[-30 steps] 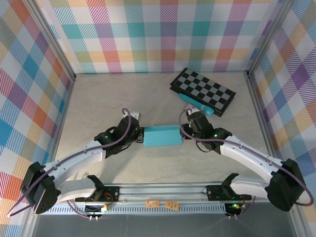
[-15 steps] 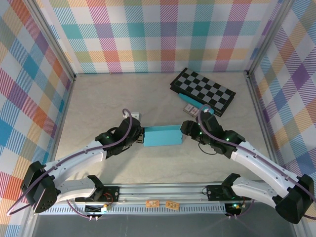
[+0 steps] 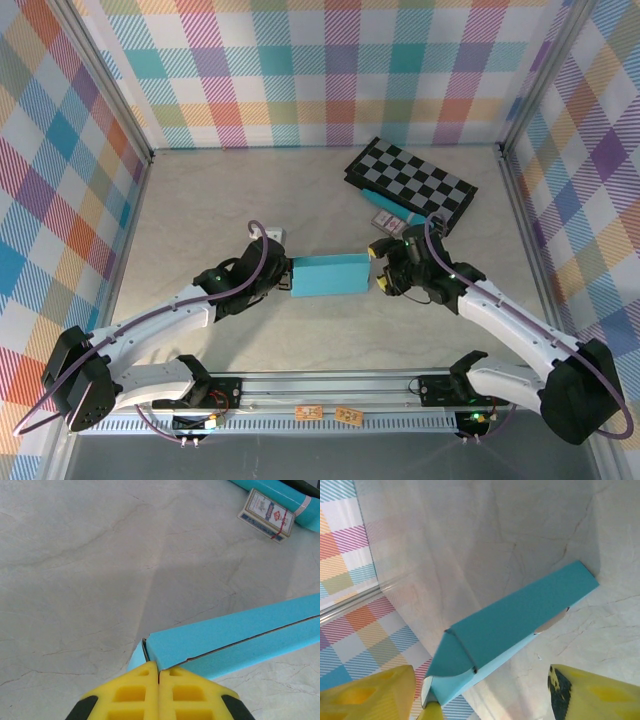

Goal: Fold the paper box

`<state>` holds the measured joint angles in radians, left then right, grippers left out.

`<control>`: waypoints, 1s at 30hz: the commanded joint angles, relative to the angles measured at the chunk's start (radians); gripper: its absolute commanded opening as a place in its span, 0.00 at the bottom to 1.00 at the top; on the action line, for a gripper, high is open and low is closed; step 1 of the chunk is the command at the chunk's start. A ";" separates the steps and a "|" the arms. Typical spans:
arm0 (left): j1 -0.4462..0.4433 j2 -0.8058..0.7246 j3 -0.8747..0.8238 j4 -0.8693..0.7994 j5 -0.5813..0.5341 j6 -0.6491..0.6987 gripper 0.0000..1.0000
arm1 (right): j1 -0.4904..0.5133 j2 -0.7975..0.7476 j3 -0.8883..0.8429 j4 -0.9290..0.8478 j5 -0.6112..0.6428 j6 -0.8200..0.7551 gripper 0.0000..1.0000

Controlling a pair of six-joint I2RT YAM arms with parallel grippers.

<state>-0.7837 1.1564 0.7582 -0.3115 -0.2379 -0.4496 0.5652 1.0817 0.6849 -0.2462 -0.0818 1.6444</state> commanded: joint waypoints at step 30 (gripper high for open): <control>-0.024 0.034 -0.017 -0.245 0.071 -0.045 0.03 | -0.010 0.088 -0.057 0.150 -0.069 0.043 0.35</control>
<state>-0.7849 1.1599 0.7811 -0.3378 -0.2447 -0.4618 0.5526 1.1511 0.6247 -0.0216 -0.1436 1.7306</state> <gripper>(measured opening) 0.047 0.355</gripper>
